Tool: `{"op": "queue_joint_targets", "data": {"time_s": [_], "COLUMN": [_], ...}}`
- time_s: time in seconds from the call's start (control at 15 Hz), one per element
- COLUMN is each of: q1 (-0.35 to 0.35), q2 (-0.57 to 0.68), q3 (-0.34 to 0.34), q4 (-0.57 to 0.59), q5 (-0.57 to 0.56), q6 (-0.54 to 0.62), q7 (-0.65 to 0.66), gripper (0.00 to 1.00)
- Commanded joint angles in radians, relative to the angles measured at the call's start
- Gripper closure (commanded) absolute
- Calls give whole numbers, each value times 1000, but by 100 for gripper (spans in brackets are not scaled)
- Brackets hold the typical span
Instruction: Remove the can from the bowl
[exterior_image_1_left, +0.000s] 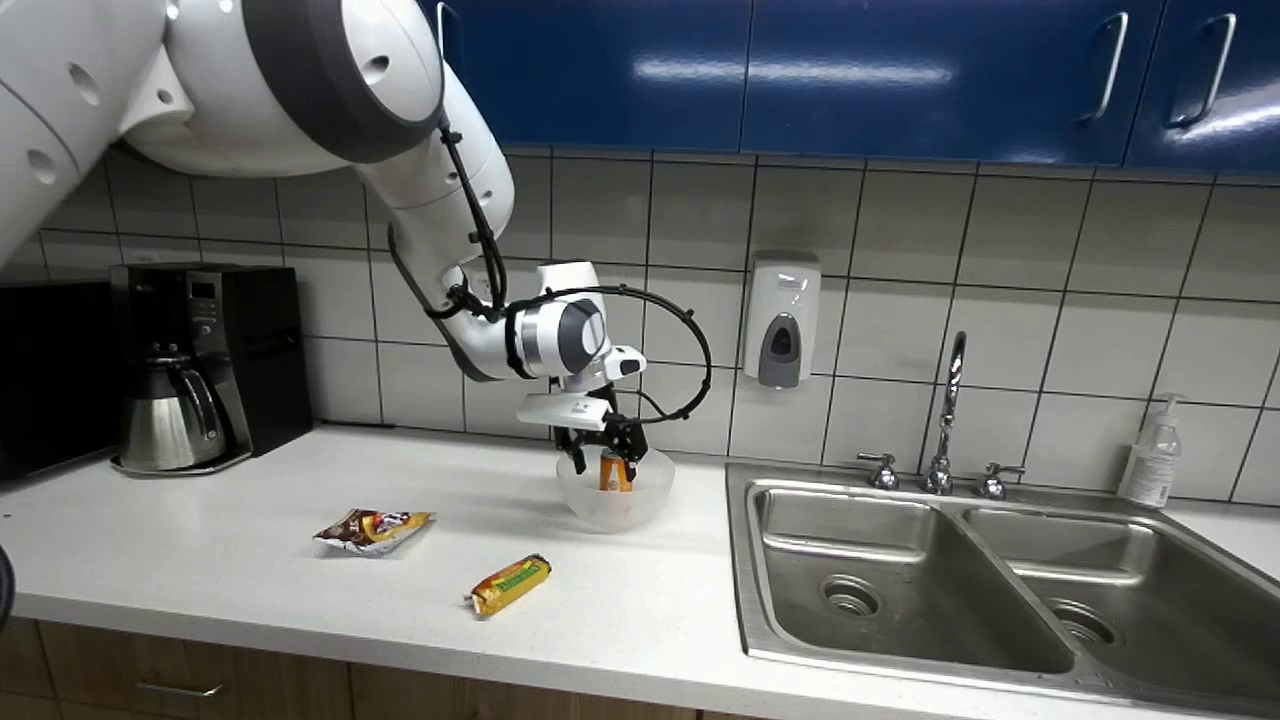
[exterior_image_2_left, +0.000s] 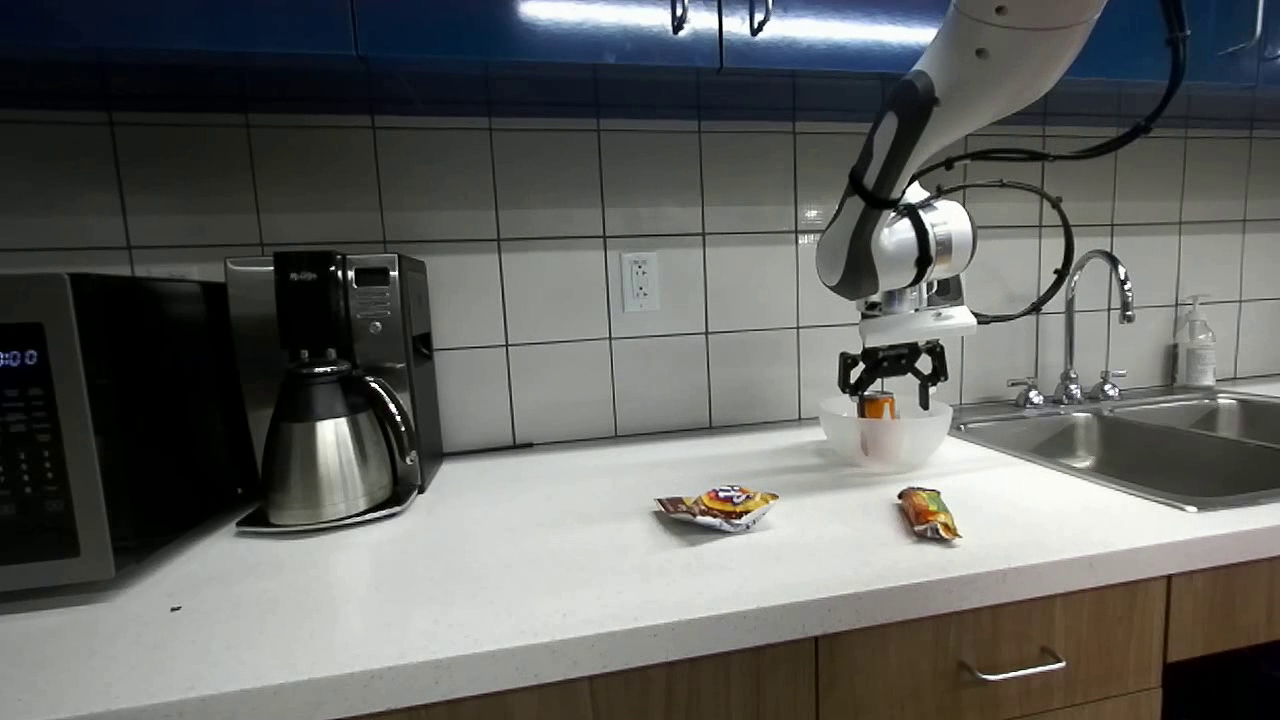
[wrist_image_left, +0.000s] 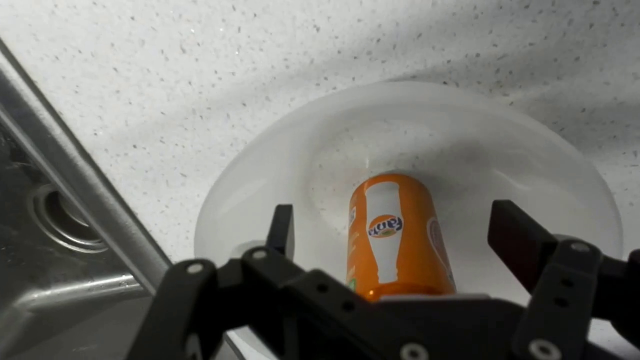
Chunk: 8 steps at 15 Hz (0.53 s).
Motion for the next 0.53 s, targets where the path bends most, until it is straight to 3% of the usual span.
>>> {"op": "queue_joint_targets", "data": {"time_s": [0.0, 0.47], "q1": [4, -13], "q2": [71, 154], "q3": [-18, -24], "q4": [114, 263], "q5": [12, 20], "q6": [-32, -76], "q7": [12, -2], "gripper": [0, 0]}}
